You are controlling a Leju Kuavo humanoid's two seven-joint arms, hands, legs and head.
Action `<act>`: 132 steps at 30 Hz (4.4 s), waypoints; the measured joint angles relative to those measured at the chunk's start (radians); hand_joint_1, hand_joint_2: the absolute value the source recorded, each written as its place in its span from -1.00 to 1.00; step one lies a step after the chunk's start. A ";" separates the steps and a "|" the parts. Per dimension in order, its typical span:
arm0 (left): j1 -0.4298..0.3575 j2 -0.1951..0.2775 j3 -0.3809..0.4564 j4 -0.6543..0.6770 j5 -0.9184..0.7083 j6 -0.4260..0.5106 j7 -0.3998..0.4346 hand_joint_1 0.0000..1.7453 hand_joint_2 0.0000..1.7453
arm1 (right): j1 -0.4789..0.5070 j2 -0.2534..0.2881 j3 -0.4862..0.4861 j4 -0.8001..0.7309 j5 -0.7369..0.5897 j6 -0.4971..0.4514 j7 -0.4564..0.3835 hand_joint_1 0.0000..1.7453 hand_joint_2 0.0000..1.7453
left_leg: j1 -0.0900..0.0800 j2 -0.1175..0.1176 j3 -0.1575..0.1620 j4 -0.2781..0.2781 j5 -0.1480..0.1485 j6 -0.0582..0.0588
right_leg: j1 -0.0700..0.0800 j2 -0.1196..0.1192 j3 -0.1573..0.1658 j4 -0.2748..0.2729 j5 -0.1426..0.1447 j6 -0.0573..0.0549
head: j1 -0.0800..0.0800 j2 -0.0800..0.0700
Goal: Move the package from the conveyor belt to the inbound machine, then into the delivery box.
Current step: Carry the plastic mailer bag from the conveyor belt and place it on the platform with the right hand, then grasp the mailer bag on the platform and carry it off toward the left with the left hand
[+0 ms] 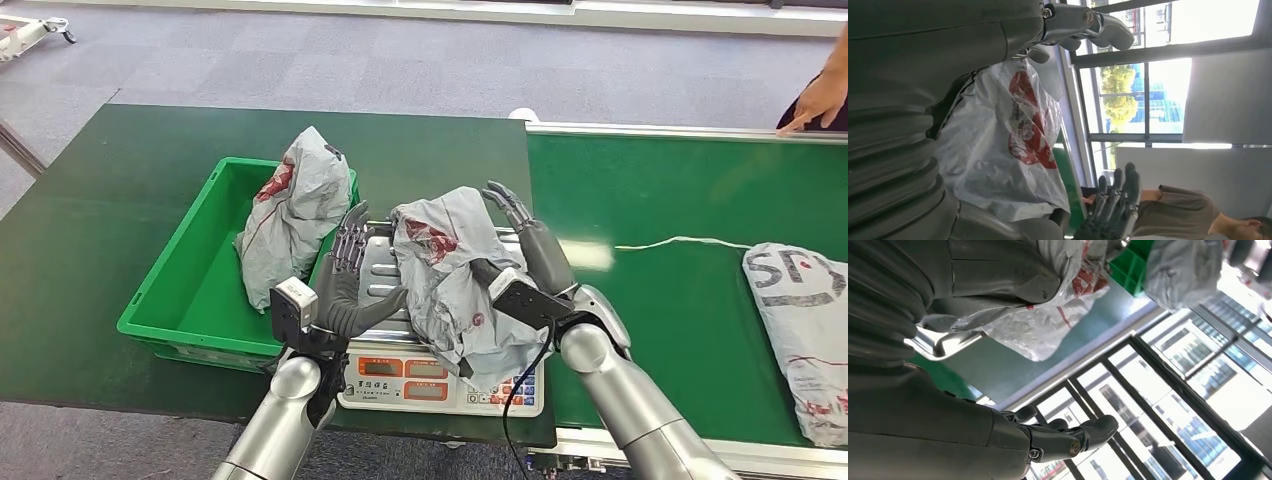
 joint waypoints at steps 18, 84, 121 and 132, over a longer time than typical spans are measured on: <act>-0.001 0.014 0.000 0.000 0.002 -0.017 0.000 -1.00 1.00 | 0.230 -0.062 -0.226 -0.257 -0.162 -0.042 -0.050 -1.00 1.00 | -0.001 0.000 -0.001 0.000 -0.001 0.001 | -0.001 0.000 -0.001 0.000 -0.001 0.001 | 0.000 0.000; -0.249 -0.074 -0.435 0.359 -0.621 0.033 0.291 -1.00 1.00 | 0.378 0.059 -0.584 -0.056 -0.183 -0.325 -0.150 -1.00 1.00 | -0.002 -0.001 -0.001 0.001 -0.002 0.003 | -0.002 -0.001 0.000 0.000 0.000 0.002 | 0.000 0.000; -0.214 -0.075 -0.329 0.389 -0.446 0.064 0.037 1.00 1.00 | 0.402 0.067 -0.599 -0.010 -0.139 -0.282 -0.151 -1.00 1.00 | -0.002 0.000 0.005 0.000 -0.003 0.003 | -0.002 -0.002 0.007 0.000 -0.001 0.002 | 0.000 0.000; -0.059 -0.038 -0.224 -0.006 -0.089 0.103 0.000 1.00 1.00 | 0.401 0.066 -0.593 0.005 -0.176 -0.307 -0.151 -1.00 1.00 | -0.002 -0.001 0.003 -0.001 -0.003 0.003 | -0.002 -0.002 0.006 0.000 -0.003 0.003 | 0.000 0.000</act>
